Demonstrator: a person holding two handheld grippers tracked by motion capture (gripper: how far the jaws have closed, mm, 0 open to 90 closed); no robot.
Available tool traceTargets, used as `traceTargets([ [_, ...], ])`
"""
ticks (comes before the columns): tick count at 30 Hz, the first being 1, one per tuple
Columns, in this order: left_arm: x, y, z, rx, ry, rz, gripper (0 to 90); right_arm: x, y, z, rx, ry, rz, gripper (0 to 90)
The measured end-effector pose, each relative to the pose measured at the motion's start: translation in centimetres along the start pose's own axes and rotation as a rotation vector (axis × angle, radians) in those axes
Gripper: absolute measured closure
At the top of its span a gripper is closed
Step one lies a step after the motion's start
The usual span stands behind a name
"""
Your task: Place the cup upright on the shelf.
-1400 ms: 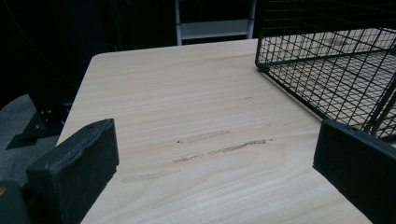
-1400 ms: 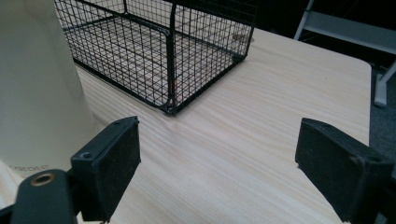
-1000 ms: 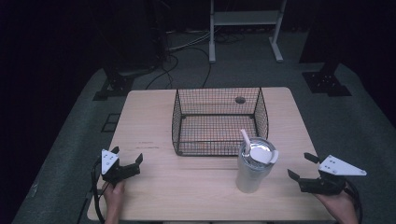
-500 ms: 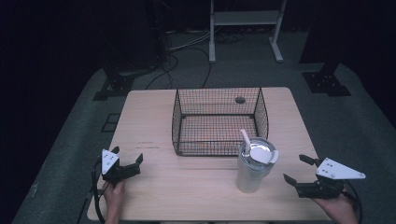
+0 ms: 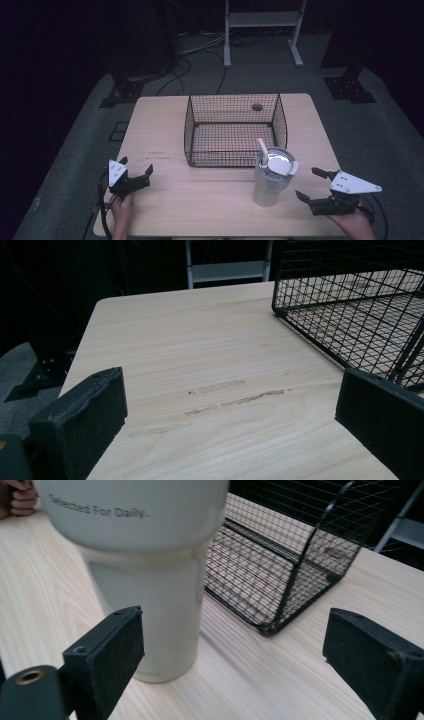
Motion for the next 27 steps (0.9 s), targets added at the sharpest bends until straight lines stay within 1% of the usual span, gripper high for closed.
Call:
traceTargets([
  [5,0.0,0.0,0.0,0.001,0.004,0.002,0.0,0.1,-0.5,-0.9,0.020,-0.010,0.003,6.7],
  [7,0.0,0.0,-0.1,0.000,0.004,0.002,0.0,0.2,-0.9,-1.3,0.034,-0.029,0.011,6.5],
  [8,0.0,0.0,-0.1,0.000,0.004,0.002,0.0,0.2,-0.9,-1.3,0.034,-0.029,0.011,6.5],
  [9,0.0,0.0,-0.1,0.001,0.004,0.003,0.0,0.4,-1.4,-1.8,0.056,-0.036,0.019,6.1],
  [10,0.0,0.0,-0.1,0.000,0.003,0.002,0.0,0.5,-1.6,-2.0,0.066,-0.041,0.022,5.8],
  [11,0.0,0.0,-0.1,0.000,0.003,0.002,0.0,0.6,-1.9,-2.2,0.069,-0.039,0.022,5.6],
  [13,0.0,0.0,-0.1,0.000,0.003,0.002,0.0,0.7,-2.5,-2.6,0.058,-0.021,0.017,4.4],
  [15,0.0,0.0,-0.1,0.000,0.004,0.004,0.0,0.8,-2.8,-3.0,0.078,-0.023,0.017,3.0],
  [24,0.0,0.0,-0.1,-0.001,0.004,0.006,0.0,1.2,-3.6,-4.3,0.109,-0.030,0.030,2.8],
  [27,0.0,0.0,-0.1,0.000,0.005,0.005,0.0,1.4,-4.0,-4.6,0.112,-0.017,0.038,2.8],
])
Point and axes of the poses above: each handheld gripper's, and its own axes: y roughly backward along the jaws, x roughly out of its top, z roughly to its right, the point moved 4 cm from there along -y, roughly forward along the jaws, and after that the axes turned 15 degrees about -x, right-handed, at the moved point
